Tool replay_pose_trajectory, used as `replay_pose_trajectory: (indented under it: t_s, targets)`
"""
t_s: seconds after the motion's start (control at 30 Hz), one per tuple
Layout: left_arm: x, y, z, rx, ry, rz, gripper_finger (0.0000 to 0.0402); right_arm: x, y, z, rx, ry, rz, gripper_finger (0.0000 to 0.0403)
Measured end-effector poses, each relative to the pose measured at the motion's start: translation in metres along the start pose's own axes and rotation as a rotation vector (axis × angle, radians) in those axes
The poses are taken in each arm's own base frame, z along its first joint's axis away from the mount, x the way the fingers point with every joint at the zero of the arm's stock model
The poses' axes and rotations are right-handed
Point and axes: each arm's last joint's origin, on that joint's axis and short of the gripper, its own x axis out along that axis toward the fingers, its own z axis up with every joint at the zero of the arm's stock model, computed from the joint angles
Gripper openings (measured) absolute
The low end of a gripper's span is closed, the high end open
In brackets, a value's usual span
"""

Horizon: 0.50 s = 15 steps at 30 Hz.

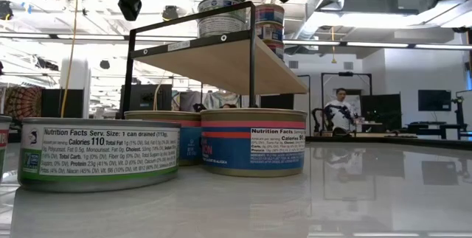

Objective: Stack canned seafood by type on shelf
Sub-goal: Stack the green tuna can on top of the stacked green tuna cans on the shelf

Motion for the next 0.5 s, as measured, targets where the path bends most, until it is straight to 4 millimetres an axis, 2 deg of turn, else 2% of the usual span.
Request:
replay_pose_trajectory:
  t_s: [0.13,0.3,0.5]
  targets:
    - [0.009,0.000,0.007,0.030,0.051,0.039,0.0287,0.000,0.000,0.000,-0.005,-0.006,0.007,0.0177]
    - [0.023,-0.004,0.017,0.079,0.098,0.061,0.0287,0.003,0.002,-0.001,-0.017,-0.042,0.047,0.0202]
    - [0.029,-0.005,0.019,0.088,0.113,0.069,0.0287,-0.002,0.006,0.001,-0.022,-0.068,0.072,0.0229]
